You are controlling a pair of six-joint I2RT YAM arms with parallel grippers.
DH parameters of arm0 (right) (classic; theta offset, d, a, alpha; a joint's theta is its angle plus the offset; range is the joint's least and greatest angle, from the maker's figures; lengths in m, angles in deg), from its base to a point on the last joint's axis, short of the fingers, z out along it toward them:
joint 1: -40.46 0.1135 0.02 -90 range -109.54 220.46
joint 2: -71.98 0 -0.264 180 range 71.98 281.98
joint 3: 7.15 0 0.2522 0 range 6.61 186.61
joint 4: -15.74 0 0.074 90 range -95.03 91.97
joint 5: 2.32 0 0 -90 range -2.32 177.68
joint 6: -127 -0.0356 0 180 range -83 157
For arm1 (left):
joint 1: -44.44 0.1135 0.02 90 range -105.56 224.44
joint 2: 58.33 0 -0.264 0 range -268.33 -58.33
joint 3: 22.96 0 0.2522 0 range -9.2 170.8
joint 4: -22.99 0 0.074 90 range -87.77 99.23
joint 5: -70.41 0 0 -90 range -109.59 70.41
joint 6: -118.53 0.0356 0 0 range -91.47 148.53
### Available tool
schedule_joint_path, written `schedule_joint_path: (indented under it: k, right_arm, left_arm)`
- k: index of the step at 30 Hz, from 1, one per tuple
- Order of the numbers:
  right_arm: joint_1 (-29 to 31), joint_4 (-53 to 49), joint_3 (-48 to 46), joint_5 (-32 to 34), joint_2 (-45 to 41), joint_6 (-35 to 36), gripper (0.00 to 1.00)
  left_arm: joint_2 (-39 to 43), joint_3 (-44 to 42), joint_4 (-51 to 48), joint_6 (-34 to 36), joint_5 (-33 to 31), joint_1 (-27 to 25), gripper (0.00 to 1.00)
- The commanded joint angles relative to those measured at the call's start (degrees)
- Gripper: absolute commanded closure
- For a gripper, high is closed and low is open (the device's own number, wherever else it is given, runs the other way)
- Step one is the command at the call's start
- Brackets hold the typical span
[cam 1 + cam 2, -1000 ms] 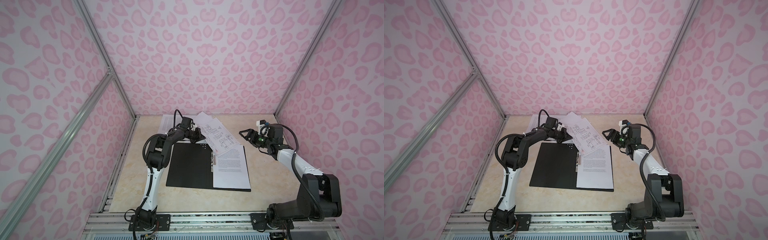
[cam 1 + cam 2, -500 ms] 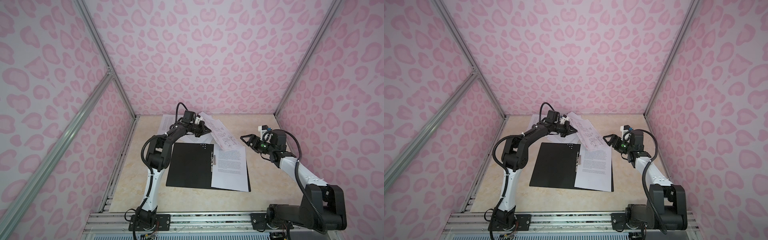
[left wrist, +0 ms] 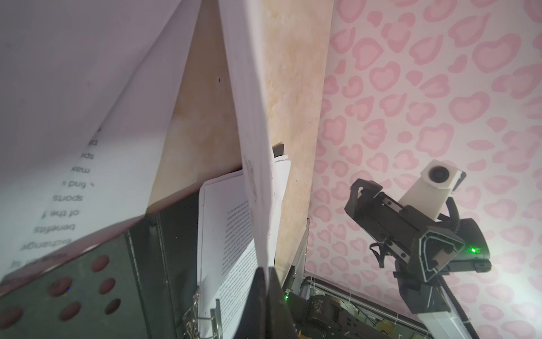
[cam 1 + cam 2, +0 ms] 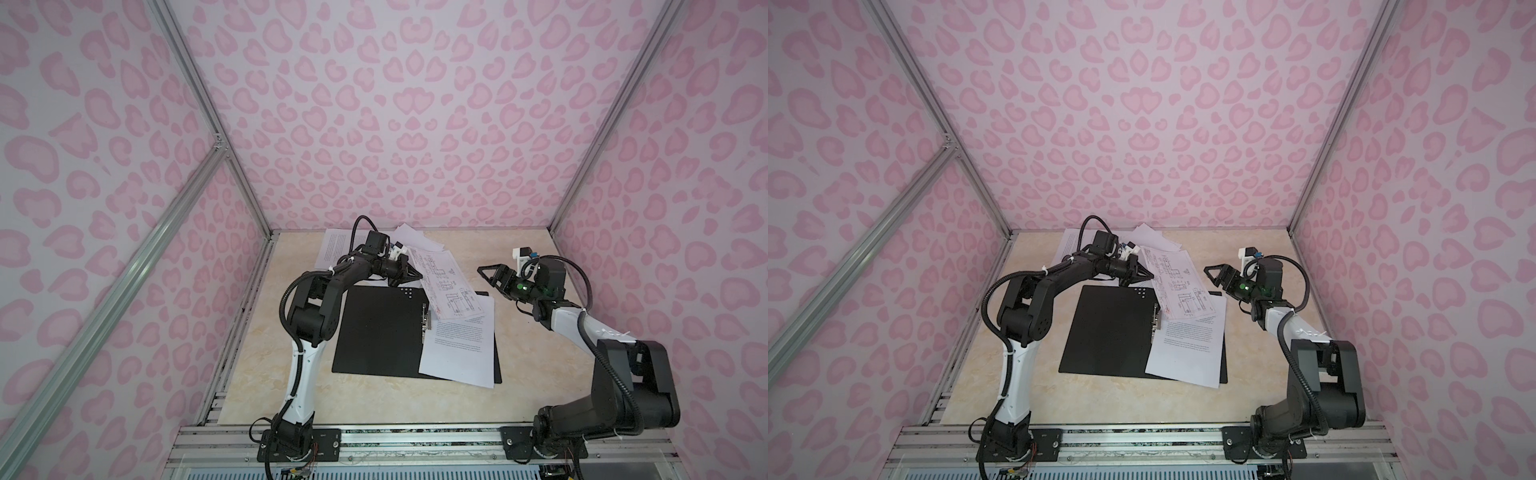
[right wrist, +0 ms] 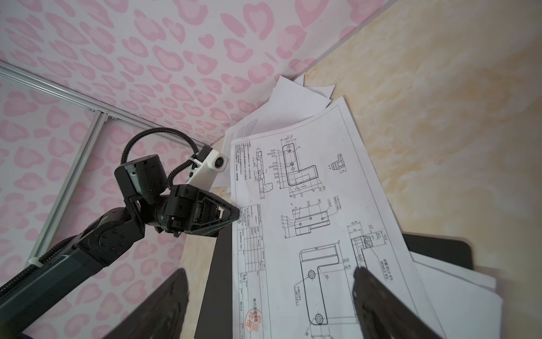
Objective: Put the files into the folder
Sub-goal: 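Lift the drawing with the left gripper while the right gripper draws back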
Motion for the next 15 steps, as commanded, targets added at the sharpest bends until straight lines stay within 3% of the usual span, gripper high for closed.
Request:
schedule_joint_path:
  k: [1,15]
  right_arm:
    - [-0.1,3.3,2.0,-0.6,4.1,-0.5,0.13]
    - [1.9,6.9,8.1,-3.7,17.4,-2.4,0.11]
  left_arm:
    - [38.2,0.9,1.0,0.8,2.3,-0.1,0.96]
    - [44.5,1.1,3.9,-2.9,3.7,-0.2,0.96]
